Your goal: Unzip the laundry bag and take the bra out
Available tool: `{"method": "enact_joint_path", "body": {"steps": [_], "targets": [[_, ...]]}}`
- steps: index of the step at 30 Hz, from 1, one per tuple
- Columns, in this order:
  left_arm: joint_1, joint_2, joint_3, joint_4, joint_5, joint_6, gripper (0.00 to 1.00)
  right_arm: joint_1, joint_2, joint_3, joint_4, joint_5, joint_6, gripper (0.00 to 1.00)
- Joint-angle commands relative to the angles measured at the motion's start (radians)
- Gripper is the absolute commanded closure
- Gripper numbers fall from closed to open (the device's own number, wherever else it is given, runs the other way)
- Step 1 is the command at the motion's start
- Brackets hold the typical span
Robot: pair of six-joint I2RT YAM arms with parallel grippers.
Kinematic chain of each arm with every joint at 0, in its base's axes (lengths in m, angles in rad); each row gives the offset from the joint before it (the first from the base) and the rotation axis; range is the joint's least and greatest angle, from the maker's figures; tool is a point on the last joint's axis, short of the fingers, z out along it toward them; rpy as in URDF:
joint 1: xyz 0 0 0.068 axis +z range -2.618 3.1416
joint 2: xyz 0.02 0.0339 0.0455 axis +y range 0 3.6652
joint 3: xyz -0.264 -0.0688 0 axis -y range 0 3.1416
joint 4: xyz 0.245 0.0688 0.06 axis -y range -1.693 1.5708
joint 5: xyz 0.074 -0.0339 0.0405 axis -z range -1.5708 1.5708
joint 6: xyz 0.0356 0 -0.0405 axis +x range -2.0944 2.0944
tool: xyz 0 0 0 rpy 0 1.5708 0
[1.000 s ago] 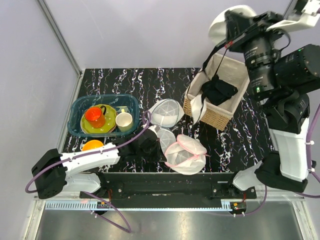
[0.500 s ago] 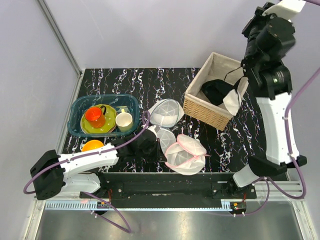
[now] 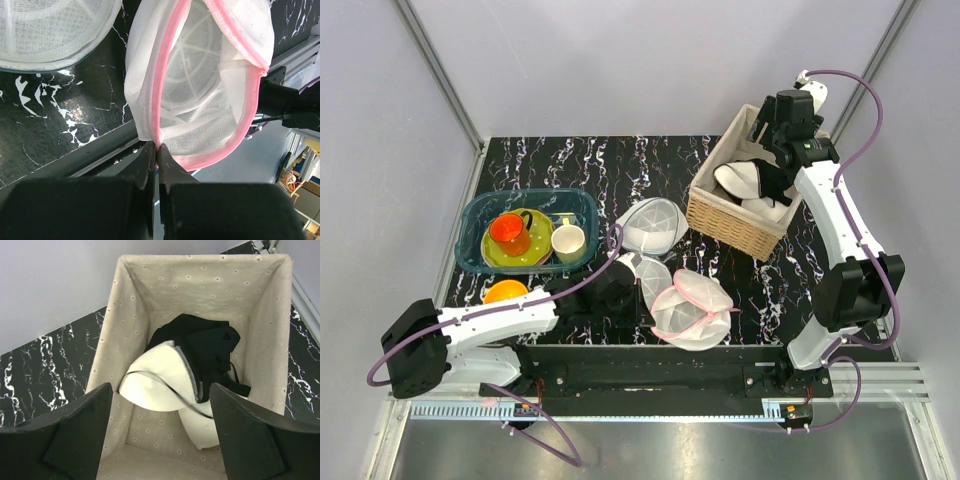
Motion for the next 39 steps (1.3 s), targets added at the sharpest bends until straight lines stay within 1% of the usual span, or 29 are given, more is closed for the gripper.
{"method": "enact_joint_path", "body": {"steps": [1, 4, 6, 7, 8, 9, 10, 11, 12, 13, 14, 15, 17, 18, 19, 20, 21, 25, 26, 28, 29, 31, 32, 33, 35, 36, 37, 39], "targets": [[-0.005, 0.014, 0.05, 0.053, 0.004, 0.018, 1.0, 0.004, -0.081, 0.032, 0.021, -0.039, 0.067, 0.13], [-0.005, 0.068, 0.093, 0.073, 0.029, 0.05, 1.0, 0.004, -0.131, -0.025, 0.02, -0.051, 0.102, 0.11], [-0.005, 0.131, 0.162, 0.045, 0.033, 0.093, 1.0, 0.004, -0.172, -0.054, 0.011, -0.077, 0.124, 0.1], [-0.003, 0.151, 0.188, 0.031, 0.033, 0.113, 1.0, 0.006, -0.194, -0.101, 0.009, -0.088, 0.13, 0.1], [0.0, 0.172, 0.255, 0.01, 0.03, 0.183, 1.0, 0.006, -0.218, -0.132, 0.011, -0.095, 0.141, 0.1], [0.003, 0.203, 0.293, -0.059, -0.002, 0.22, 1.0, 0.006, -0.279, -0.169, 0.024, -0.126, 0.153, 0.1], [0.008, 0.218, 0.329, -0.091, -0.017, 0.251, 1.0, 0.006, -0.313, -0.251, 0.036, -0.138, 0.161, 0.1], [0.023, 0.229, 0.384, -0.117, -0.023, 0.299, 1.0, 0.004, -0.35, -0.292, 0.049, -0.146, 0.168, 0.1], [0.034, 0.246, 0.398, -0.13, -0.016, 0.317, 1.0, 0.004, -0.42, -0.33, 0.055, -0.149, 0.179, 0.1], [0.044, 0.255, 0.41, -0.13, -0.004, 0.327, 1.0, 0.006, -0.455, -0.396, 0.055, -0.151, 0.184, 0.1], [0.06, 0.261, 0.432, -0.127, 0.044, 0.35, 1.0, 0.004, -0.487, -0.424, 0.041, -0.155, 0.185, 0.09], [0.061, 0.274, 0.447, -0.122, 0.071, 0.372, 0.94, 0.006, -0.545, -0.448, 0.021, -0.148, 0.187, 0.09], [0.057, 0.297, 0.507, -0.163, 0.076, 0.409, 0.79, 0.015, -0.602, -0.498, -0.04, -0.1, 0.199, 0.06], [0.054, 0.295, 0.518, -0.197, 0.073, 0.416, 0.59, 0.018, -0.658, -0.516, -0.054, -0.095, 0.196, 0.04], [0.054, 0.283, 0.525, -0.214, 0.069, 0.42, 0.48, 0.016, -0.685, -0.548, -0.068, -0.088, 0.198, 0.0], [0.054, 0.271, 0.531, -0.226, 0.055, 0.42, 0.35, 0.015, -0.708, -0.562, -0.095, -0.083, 0.193, 0.0], [0.055, 0.259, 0.533, -0.254, 0.044, 0.423, 0.33, 0.016, -0.748, -0.577, -0.107, -0.085, 0.185, 0.0], [0.049, 0.176, 0.548, -0.369, -0.029, 0.455, 0.28, 0.015, -0.785, -0.588, -0.19, -0.051, 0.156, 0.0], [0.049, 0.141, 0.556, -0.424, -0.078, 0.462, 0.27, 0.016, -0.783, -0.585, -0.216, -0.027, 0.149, 0.01], [0.049, 0.104, 0.556, -0.476, -0.137, 0.46, 0.27, 0.016, -0.777, -0.574, -0.241, -0.016, 0.136, 0.0], [0.051, 0.058, 0.559, -0.528, -0.211, 0.449, 0.28, 0.016, -0.777, -0.574, -0.264, -0.025, 0.136, 0.0], [0.051, -0.003, 0.551, -0.562, -0.285, 0.423, 0.28, 0.016, -0.789, -0.588, -0.29, -0.034, 0.161, 0.0], [0.054, -0.037, 0.524, -0.573, -0.334, 0.398, 0.29, 0.016, -0.797, -0.599, -0.311, -0.061, 0.171, 0.0], [0.054, -0.117, 0.507, -0.573, -0.355, 0.384, 0.29, 0.016, -0.817, -0.611, -0.321, -0.078, 0.185, 0.0], [0.058, -0.195, 0.434, -0.569, -0.419, 0.338, 0.27, 0.016, -0.841, -0.659, -0.353, -0.097, 0.199, 0.0], [0.06, -0.276, 0.407, -0.569, -0.437, 0.323, 0.25, 0.016, -0.87, -0.695, -0.362, -0.095, 0.202, 0.0], [0.063, -0.312, 0.359, -0.57, -0.456, 0.29, 0.25, 0.016, -0.886, -0.712, -0.374, -0.088, 0.205, 0.0], [0.071, -0.389, 0.314, -0.572, -0.481, 0.254, 0.21, 0.015, -0.935, -0.763, -0.414, -0.06, 0.216, 0.0]]}}
